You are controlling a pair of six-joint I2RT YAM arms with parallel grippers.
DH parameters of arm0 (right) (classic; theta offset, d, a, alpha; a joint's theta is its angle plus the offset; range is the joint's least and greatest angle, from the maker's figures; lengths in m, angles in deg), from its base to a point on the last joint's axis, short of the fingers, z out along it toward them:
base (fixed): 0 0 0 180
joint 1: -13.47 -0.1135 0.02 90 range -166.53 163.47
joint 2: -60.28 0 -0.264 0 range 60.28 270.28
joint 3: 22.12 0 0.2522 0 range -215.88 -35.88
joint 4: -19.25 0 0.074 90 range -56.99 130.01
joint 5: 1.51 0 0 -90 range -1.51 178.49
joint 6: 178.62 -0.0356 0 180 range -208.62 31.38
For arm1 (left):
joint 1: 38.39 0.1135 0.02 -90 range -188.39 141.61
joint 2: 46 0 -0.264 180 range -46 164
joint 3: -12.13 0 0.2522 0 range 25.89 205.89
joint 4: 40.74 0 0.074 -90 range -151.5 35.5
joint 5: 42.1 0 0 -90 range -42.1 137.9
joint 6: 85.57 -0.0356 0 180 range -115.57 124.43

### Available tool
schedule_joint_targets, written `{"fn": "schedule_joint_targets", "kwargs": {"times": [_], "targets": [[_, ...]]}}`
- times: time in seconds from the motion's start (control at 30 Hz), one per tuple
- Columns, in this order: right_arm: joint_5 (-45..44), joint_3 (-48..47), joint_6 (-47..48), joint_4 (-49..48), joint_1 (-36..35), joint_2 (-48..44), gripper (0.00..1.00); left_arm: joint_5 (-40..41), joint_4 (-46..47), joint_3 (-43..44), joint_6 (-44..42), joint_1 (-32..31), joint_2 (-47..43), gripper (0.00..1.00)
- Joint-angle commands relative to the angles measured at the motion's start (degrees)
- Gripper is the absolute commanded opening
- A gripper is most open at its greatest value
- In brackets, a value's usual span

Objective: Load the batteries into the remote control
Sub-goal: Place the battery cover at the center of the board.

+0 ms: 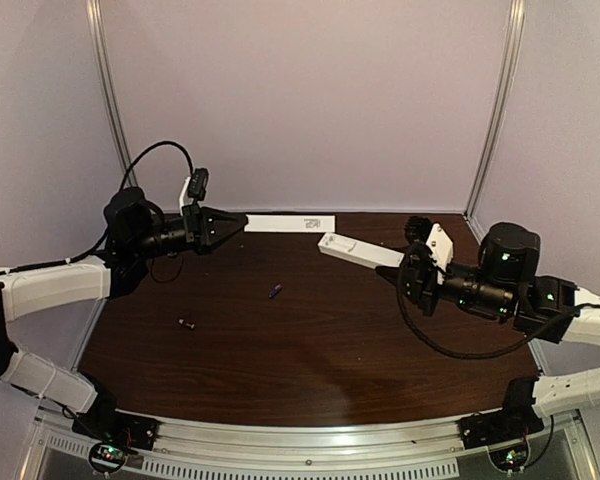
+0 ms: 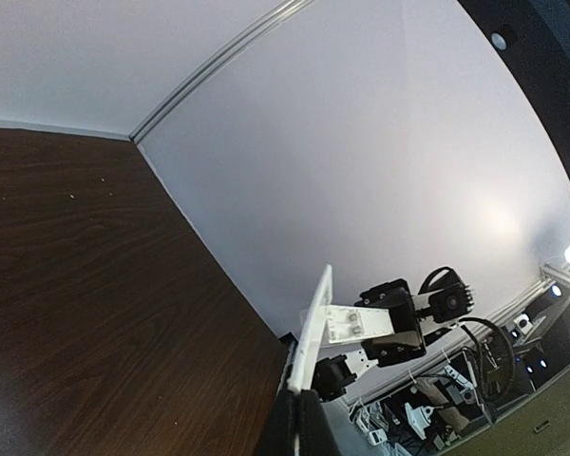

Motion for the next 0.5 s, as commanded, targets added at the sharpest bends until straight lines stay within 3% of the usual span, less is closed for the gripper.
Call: {"fn": "schedule_joint_targets", "kwargs": {"times": [0.0, 0.13, 0.3, 0.47], "targets": [[-0.24, -0.50, -2.93, 2.68, 0.08, -4.77, 0.00, 1.69, 5.06, -1.62, -1.00, 0.28, 5.43, 0.00], [-0.10, -1.28, -3.55, 3.87, 0.08, -7.14, 0.00, 3.38, 7.11, -0.58, -2.10, -1.23, 12.41, 0.00], [-1.28, -2.53, -2.87, 6.83, 0.09, -8.11, 0.00, 2.73, 20.88, -0.76, 5.24, -1.64, 20.70, 0.00], [-1.68, -2.09, -3.05, 4.74, 0.09, -7.96, 0.00, 3.93, 23.04, 4.30, 6.11, -8.31, 30.06, 0.00]]}}
